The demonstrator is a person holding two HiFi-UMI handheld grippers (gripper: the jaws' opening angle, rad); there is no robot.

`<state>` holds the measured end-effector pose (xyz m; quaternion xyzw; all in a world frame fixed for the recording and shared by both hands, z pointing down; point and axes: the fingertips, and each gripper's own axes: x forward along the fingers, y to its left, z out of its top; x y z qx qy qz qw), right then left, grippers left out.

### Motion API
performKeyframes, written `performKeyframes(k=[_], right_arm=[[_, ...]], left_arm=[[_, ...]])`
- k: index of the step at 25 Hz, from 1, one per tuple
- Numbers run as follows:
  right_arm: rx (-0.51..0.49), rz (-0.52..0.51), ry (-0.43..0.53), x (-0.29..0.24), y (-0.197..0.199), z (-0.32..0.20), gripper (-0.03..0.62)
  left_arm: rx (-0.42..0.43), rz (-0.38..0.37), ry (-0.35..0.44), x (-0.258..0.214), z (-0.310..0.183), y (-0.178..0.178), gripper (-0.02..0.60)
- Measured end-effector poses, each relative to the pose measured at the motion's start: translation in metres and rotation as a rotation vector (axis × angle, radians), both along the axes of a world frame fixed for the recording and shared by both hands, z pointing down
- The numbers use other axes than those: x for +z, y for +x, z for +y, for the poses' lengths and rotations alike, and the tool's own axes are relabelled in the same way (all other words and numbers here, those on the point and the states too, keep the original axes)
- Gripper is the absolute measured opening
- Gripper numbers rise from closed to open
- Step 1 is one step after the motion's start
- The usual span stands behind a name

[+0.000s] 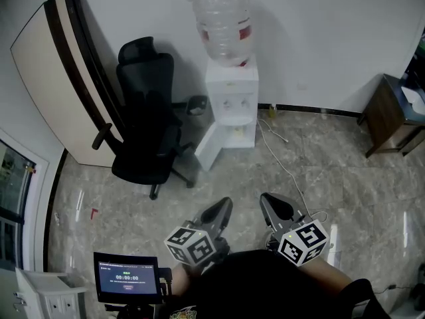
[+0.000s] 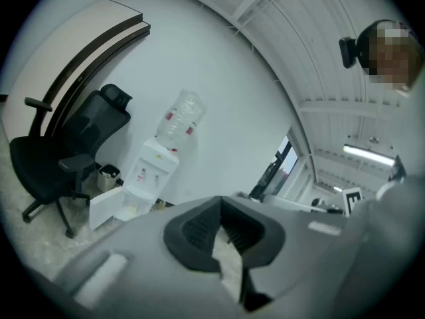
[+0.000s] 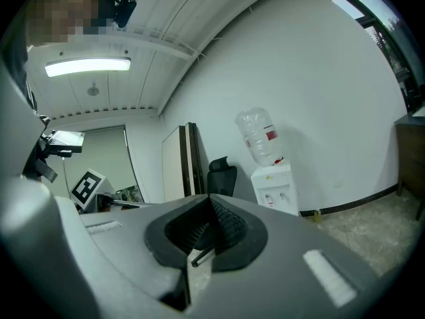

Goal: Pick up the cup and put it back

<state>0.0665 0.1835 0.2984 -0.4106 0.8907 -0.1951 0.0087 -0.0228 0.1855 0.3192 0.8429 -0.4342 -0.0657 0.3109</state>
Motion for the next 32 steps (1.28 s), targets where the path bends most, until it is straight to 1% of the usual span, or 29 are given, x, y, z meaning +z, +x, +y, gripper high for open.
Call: performKeyframes(k=[5,9,16,19,23,25,27,32], right_arm=[[0.015,-0.005,-0.015,-0.001,0.006,0.000,0.009],[0.015,-0.009,-0.023,0.002,0.019,-0.004,0.008],[0.005,-0.029,-0.038,0.011,0.068,-0.023,0.009],[-0.017,-0.037,-0.044,0.015,0.088,-0.032,0.020],[-0.045,-0.048,-0.062,0.023,0.111,-0.063,0.034],[-0.051,-0.059,-0.076,0.027,0.121,-0.060,0.037],[-0.064,-0.064,-0.089,0.028,0.123,-0.061,0.038],[-0.101,-0.045,-0.110,0.031,0.104,-0.099,0.040]], left_arm=[[0.002,0.002,-0.010,-0.001,0.001,0.004,0.005],[0.001,0.000,-0.019,0.002,-0.003,0.017,0.005],[0.000,-0.013,-0.033,0.012,-0.018,0.068,0.005],[-0.031,-0.022,-0.041,0.014,-0.026,0.087,0.005],[-0.067,-0.026,-0.067,0.023,-0.051,0.110,0.005],[-0.078,-0.027,-0.075,0.025,-0.046,0.119,0.005],[-0.099,-0.027,-0.080,0.024,-0.047,0.117,0.005],[-0.133,-0.001,-0.109,0.028,-0.082,0.099,0.005]])
